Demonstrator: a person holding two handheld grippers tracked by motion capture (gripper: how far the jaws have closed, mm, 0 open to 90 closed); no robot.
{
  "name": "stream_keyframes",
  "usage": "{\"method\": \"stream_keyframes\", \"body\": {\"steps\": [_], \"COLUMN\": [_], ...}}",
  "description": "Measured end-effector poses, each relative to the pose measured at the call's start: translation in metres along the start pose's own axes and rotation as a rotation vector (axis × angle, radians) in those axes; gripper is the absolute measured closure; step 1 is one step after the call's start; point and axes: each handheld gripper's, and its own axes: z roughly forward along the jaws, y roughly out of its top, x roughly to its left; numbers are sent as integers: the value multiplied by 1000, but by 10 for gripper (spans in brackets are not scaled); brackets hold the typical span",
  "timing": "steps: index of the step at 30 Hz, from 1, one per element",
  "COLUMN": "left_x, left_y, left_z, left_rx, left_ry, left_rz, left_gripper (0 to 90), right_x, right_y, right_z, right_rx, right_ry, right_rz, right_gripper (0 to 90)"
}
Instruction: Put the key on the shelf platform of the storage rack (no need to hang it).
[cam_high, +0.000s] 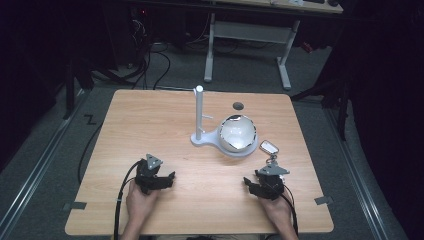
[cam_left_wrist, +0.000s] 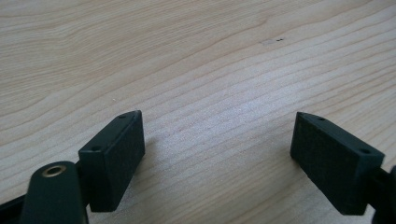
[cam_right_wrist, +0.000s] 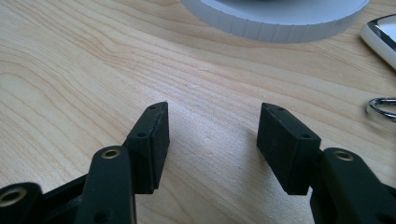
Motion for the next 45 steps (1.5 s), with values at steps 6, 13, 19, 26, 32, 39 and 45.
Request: {"method": "stream_keyframes", "body": {"steps": [6,13,19,26,32,39,45], "left_x": [0,0,0,0,0,0,0], "left_y": [0,0,0,0,0,0,0], "left_z": [0,0,0,0,0,0,0], "left_rx": [0,0,0,0,1,1,1], "left_ry": [0,0,0,0,0,0,-1], "left_rz": [0,0,0,-1,-1,-1,0], "left_gripper": [181,181,180,181,180,180,180], "right_x": [1,2,2,1,-4,-6,-9], "right_y": [0,0,0,0,0,-1,-1], "right_z": [0,0,0,0,-2,-4,-11], "right_rx": [-2,1,0,-1,2,10,-11], "right_ry": [-8,-14,-13,-12,-8,-21,-35], "right_rz": [4,15,19,30,50,50,59], "right_gripper": [438,423,431,446,491,501,495]}}
